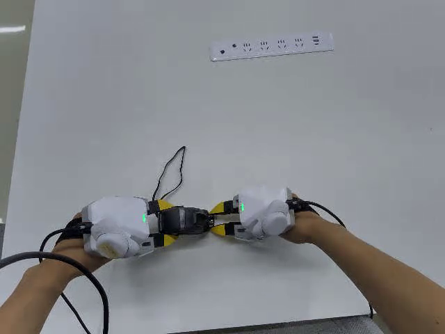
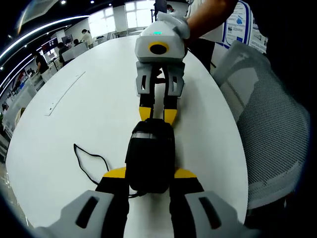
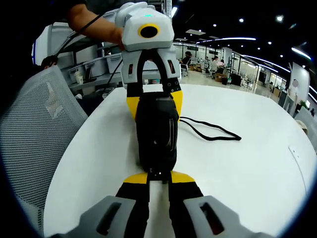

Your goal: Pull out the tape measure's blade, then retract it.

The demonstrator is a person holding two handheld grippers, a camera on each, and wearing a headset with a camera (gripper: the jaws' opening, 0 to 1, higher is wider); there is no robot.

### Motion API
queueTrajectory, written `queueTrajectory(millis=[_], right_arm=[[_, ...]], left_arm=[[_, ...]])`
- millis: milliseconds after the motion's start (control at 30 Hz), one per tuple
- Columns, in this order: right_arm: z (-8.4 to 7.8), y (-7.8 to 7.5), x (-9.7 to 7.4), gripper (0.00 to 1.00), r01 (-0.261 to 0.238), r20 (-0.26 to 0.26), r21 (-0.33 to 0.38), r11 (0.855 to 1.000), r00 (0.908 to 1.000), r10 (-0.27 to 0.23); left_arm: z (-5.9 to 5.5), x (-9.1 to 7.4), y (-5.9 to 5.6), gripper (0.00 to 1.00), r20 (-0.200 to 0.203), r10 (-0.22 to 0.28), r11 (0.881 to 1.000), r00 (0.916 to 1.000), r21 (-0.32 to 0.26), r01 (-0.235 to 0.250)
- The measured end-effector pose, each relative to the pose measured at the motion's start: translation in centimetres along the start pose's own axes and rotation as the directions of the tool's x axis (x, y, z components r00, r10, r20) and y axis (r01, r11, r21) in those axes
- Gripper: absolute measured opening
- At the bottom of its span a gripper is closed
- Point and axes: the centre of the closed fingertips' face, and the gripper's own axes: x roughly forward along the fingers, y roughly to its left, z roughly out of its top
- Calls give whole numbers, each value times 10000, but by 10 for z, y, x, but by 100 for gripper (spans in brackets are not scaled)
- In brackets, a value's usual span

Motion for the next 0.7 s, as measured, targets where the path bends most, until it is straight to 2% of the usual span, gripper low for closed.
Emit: queueTrajectory(millis=[700], right_arm=[[5, 0, -3, 10, -80, -236, -181, 9998, 9997, 76]], left_arm=[[-3, -3, 0, 27, -22, -70, 9999, 10000, -79, 70]])
